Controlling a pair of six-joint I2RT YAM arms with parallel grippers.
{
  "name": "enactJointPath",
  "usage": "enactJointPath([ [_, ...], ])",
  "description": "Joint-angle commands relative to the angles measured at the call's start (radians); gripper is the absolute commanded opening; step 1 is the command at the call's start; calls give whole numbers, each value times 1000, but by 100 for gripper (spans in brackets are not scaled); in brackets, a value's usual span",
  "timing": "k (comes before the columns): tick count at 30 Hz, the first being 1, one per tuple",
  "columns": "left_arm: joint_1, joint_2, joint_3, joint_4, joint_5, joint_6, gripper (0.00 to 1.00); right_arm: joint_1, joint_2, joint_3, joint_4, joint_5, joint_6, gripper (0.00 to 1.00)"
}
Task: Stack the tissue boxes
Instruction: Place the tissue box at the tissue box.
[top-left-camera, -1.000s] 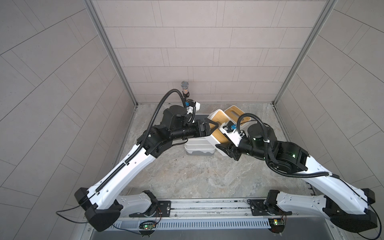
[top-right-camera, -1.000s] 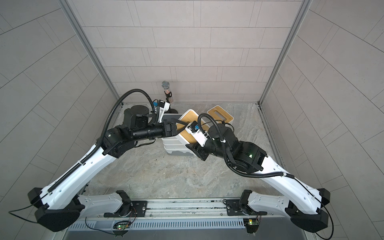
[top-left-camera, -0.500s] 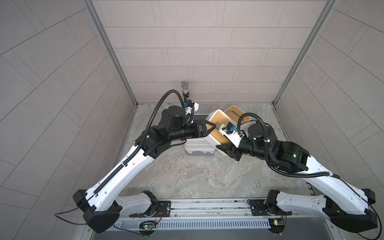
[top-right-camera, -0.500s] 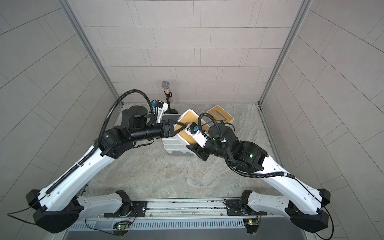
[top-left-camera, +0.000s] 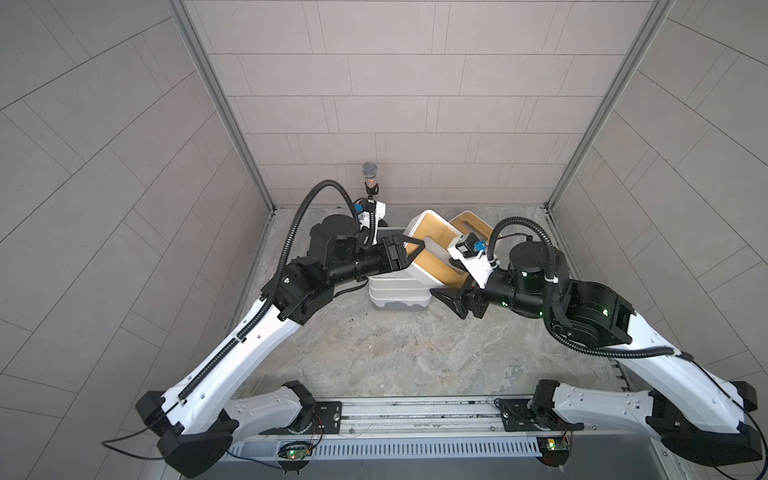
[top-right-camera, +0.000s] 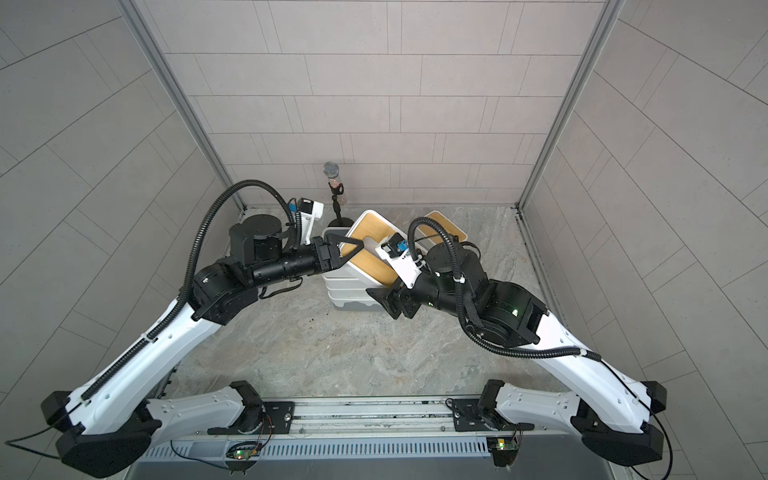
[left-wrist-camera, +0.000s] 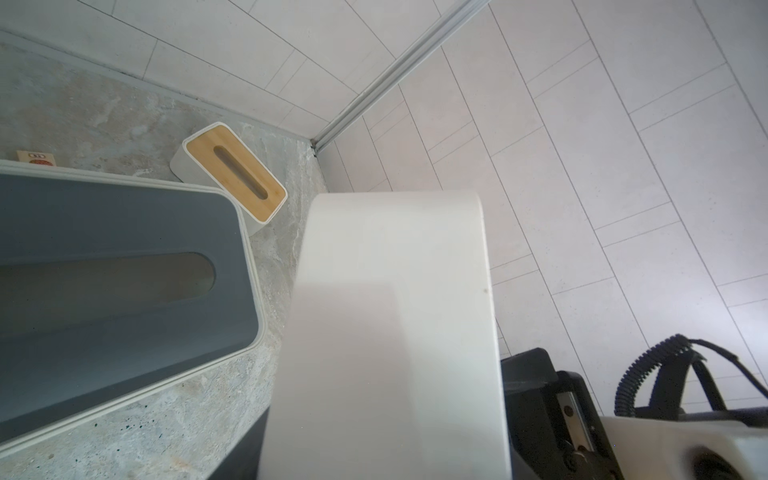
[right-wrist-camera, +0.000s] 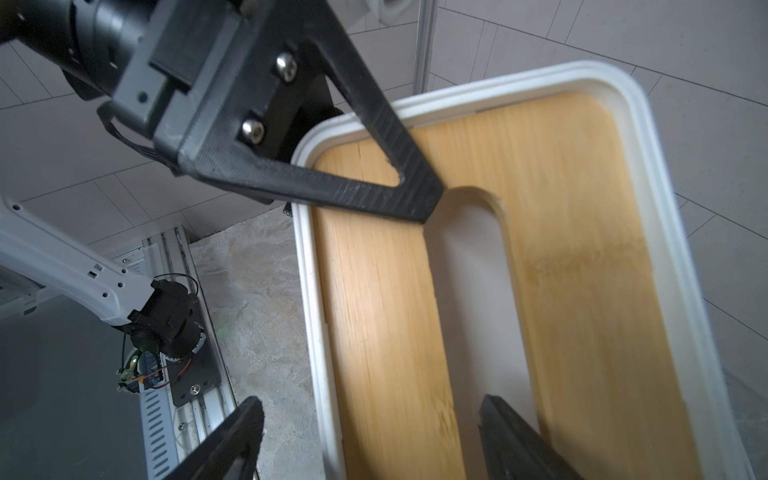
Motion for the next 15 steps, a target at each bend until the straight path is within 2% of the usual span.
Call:
enactJointPath([
  [1, 22, -42, -10, 158, -9, -71, 33, 2, -16, 45, -2, 5, 80, 87],
  [9, 79, -96, -76, 242, -73, -159, 32, -7, -8, 145, -44, 79, 183, 99],
  [15, 127, -123, -125, 309, -75, -226, 32, -97, 8, 187, -66, 36, 256, 100],
])
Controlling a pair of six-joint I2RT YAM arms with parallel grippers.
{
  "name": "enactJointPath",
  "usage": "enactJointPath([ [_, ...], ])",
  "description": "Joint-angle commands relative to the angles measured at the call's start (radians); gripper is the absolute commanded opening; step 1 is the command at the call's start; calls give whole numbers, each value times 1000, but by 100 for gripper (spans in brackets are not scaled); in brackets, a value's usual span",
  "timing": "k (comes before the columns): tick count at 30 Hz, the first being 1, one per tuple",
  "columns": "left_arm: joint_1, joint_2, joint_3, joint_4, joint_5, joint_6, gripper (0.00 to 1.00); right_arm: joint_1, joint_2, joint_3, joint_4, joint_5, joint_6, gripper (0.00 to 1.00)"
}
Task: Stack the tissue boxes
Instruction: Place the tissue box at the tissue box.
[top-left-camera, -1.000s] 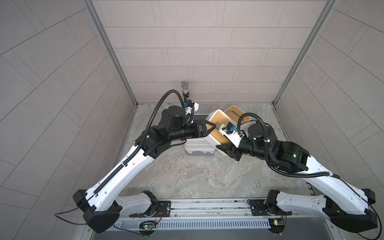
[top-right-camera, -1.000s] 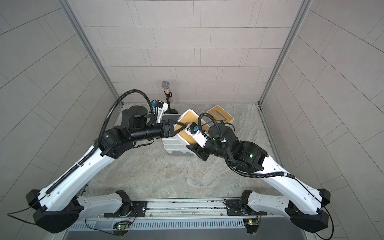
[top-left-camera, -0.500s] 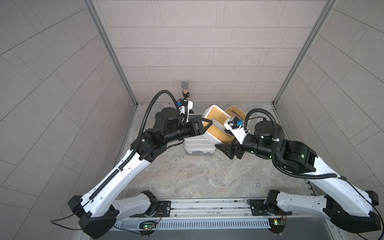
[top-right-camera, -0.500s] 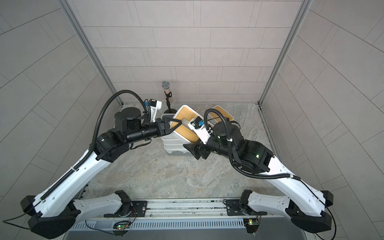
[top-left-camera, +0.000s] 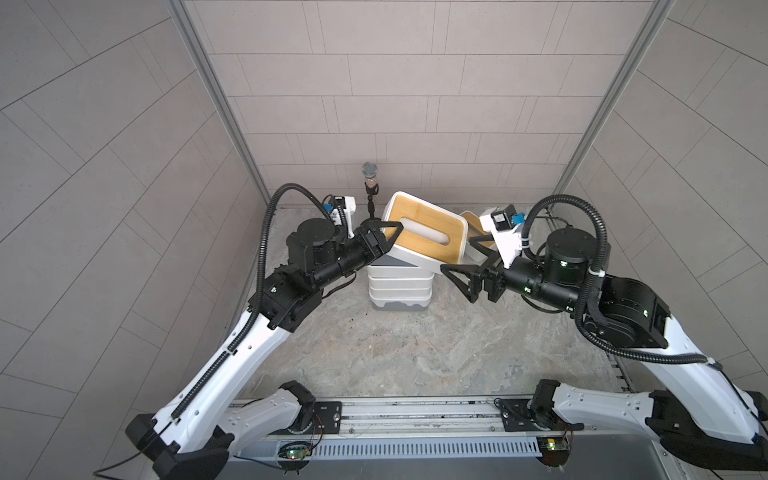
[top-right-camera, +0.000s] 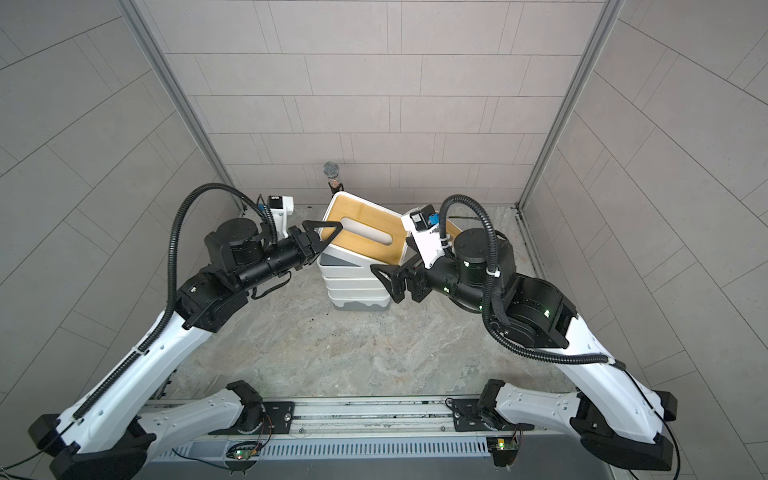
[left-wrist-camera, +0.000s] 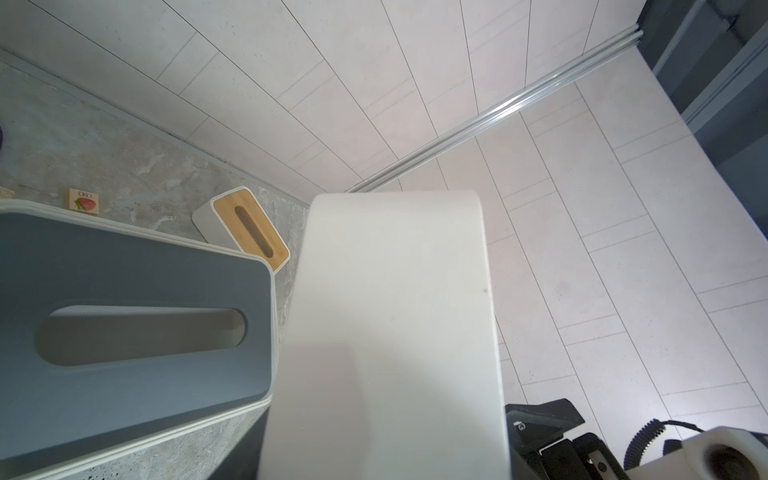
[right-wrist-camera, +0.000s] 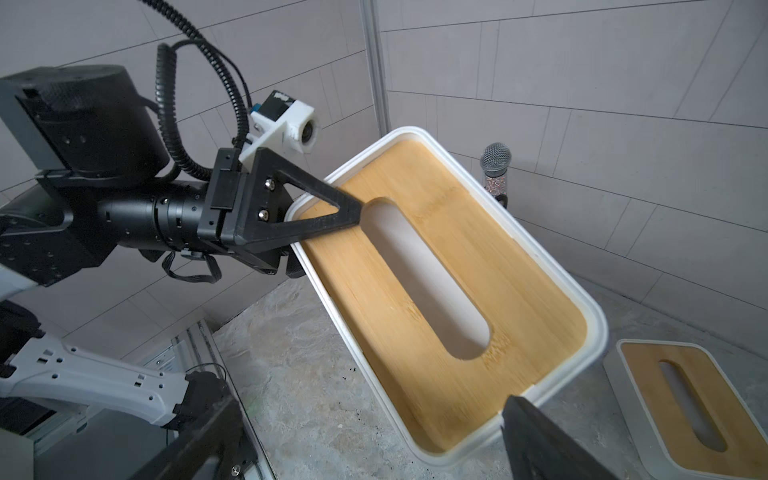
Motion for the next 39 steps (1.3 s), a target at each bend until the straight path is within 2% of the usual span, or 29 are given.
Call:
enactJointPath([
  [1, 22, -39, -19, 158, -15, -66, 32, -55, 10, 29, -34, -25, 71, 100],
  [5, 42, -57, -54, 175, -67, -80, 32, -154, 24, 37, -36, -80, 139, 100],
  [9, 66, -63, -105, 222, -96, -129, 32, -254, 52, 37, -33, -191, 207, 100],
  [17, 73, -29, -177, 305, -116, -189, 31, -329, 123, 24, 8, -284, 274, 100],
  [25, 74, 2, -216, 379, -114, -225, 30, -366, 186, -21, 62, -301, 303, 100],
  [39, 75, 1, -258, 343, -134, -218, 30, -375, 283, -52, 149, -345, 343, 100],
])
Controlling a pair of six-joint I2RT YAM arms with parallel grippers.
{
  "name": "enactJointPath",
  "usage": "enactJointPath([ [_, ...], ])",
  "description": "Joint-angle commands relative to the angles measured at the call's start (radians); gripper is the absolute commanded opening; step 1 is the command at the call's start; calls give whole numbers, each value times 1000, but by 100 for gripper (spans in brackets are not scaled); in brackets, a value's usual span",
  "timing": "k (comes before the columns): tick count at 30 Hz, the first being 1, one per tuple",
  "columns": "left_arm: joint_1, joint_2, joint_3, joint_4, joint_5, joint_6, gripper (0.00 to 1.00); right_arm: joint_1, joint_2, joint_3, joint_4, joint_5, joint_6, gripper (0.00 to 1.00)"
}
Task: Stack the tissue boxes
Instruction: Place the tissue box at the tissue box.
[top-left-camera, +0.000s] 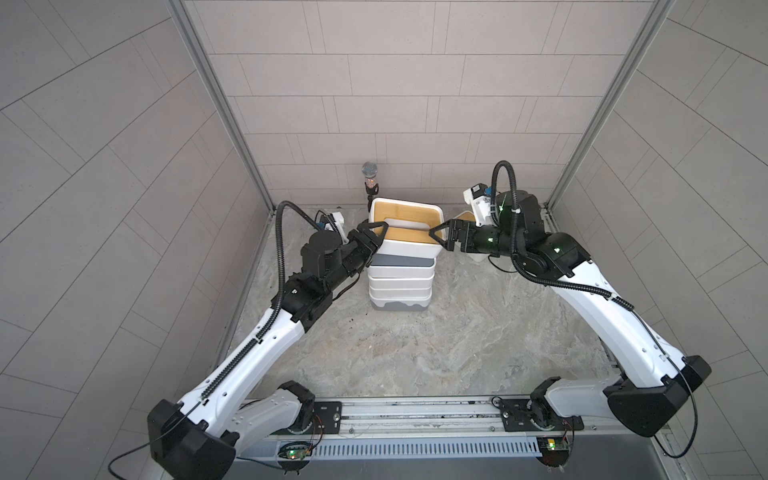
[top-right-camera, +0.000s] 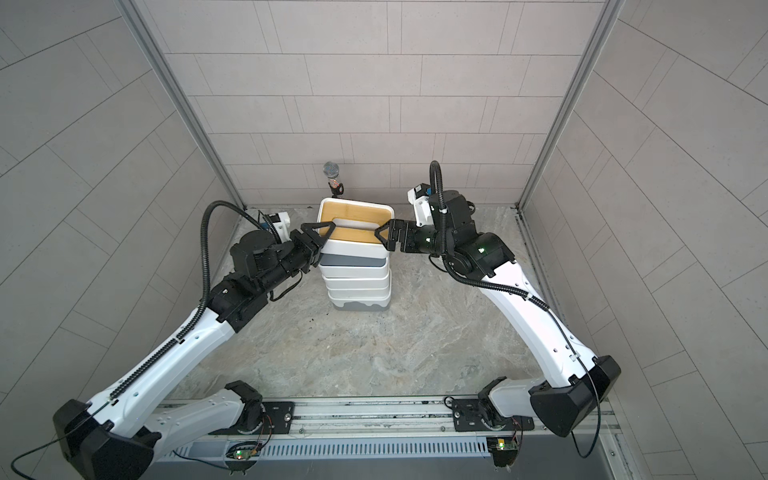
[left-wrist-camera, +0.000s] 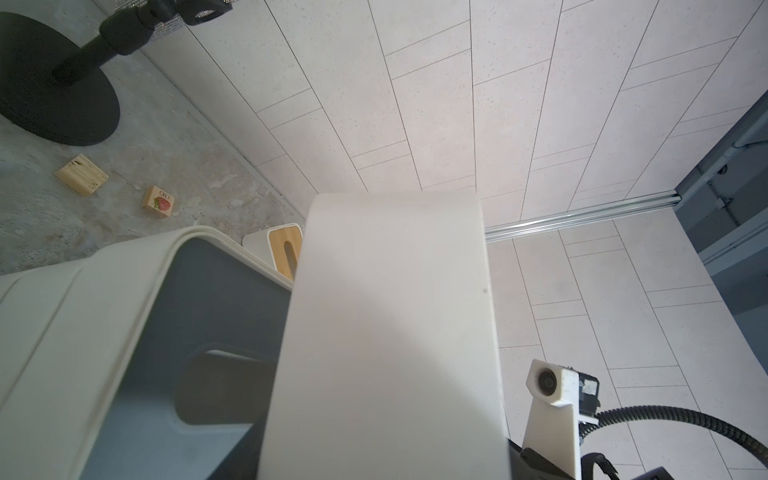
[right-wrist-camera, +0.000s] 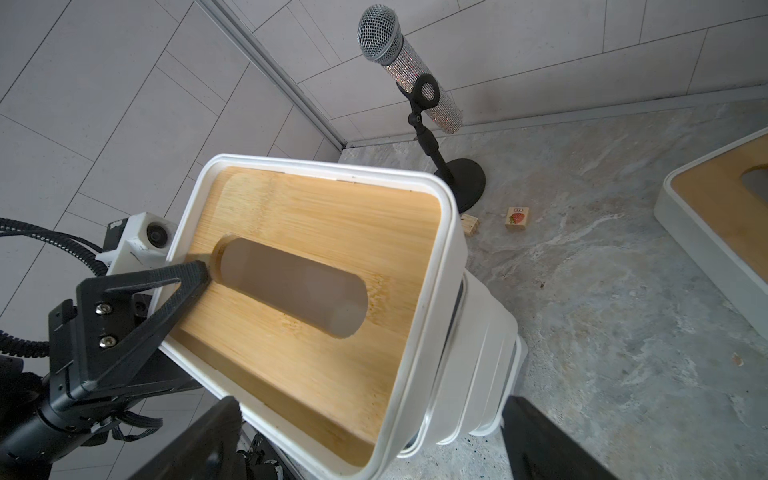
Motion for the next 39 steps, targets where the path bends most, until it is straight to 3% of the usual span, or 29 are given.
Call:
enactJointPath([
  [1, 7, -21, -2, 83, -12, -2, 30, -4, 7, -1, 48, -18, 18, 100],
  [6, 8, -15, -8, 78, -12, 5, 32, -3, 32, -1, 59, -27, 21, 100],
  [20, 9, 4, 15, 2, -24, 46, 64, -3, 60, -8, 77, -41, 18, 100],
  [29, 9, 9, 52, -75, -45, 92, 80, -3, 66, -14, 90, -48, 23, 100],
  [39, 10, 23, 94, -165, -85, 142, 83, -3, 66, -26, 99, -52, 28, 100],
])
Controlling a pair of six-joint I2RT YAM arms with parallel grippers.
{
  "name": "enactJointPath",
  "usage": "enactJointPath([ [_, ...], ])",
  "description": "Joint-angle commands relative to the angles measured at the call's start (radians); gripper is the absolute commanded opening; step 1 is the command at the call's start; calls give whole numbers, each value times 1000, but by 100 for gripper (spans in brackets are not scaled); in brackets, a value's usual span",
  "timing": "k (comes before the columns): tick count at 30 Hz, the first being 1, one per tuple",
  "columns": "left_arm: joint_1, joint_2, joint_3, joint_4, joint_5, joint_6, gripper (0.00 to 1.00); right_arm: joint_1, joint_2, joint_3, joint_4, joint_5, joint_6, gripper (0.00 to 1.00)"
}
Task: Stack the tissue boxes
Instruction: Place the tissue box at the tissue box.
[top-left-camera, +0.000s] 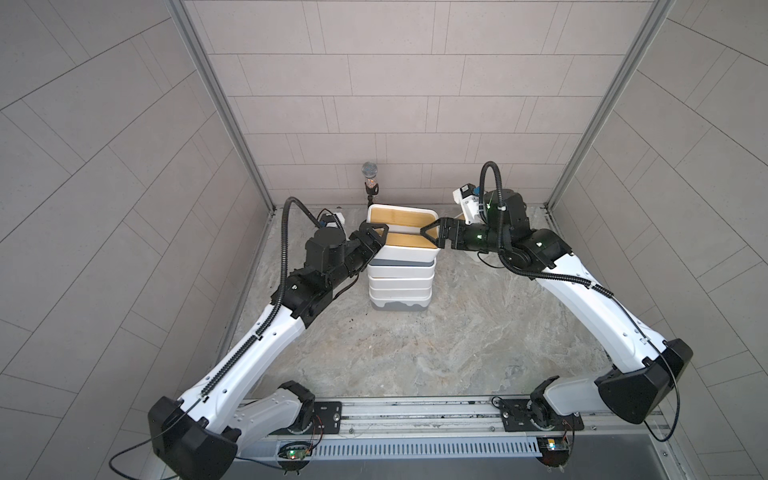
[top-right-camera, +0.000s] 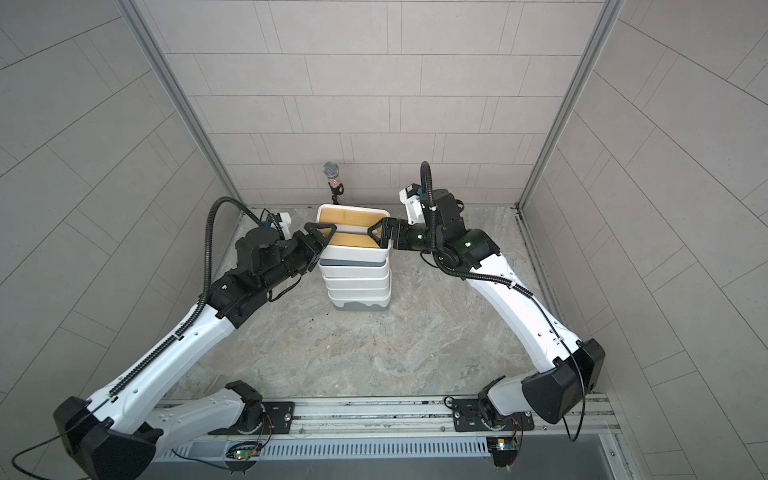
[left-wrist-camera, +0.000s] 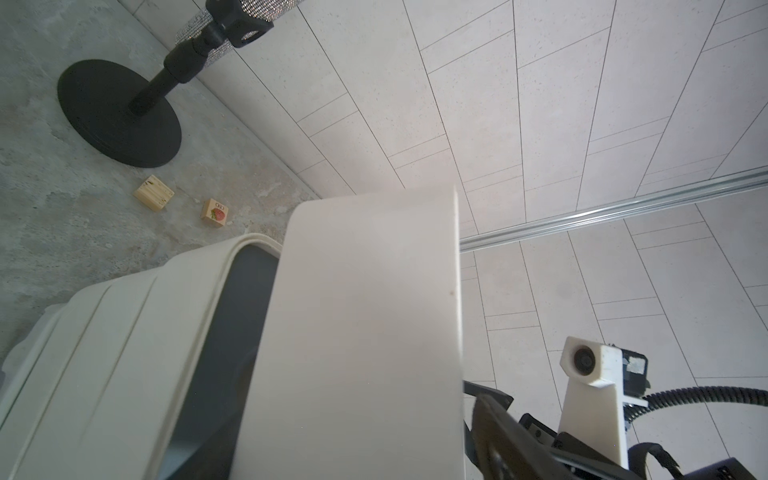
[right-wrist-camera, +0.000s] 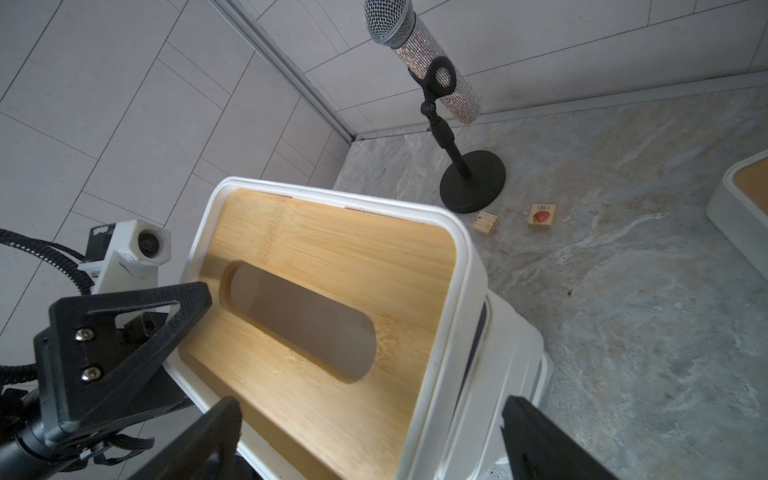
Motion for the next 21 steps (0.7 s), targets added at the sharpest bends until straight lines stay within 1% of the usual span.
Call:
enactJointPath([
  [1, 9, 0, 45, -24, -27, 45, 83, -1, 0, -13, 28, -8, 14, 100],
  [16, 12, 30, 128, -177, -98, 139, 85, 0, 10, -14, 37, -23, 16, 100],
  [21, 12, 36, 137, -210, -131, 151, 85, 1, 11, -14, 42, -24, 18, 100],
])
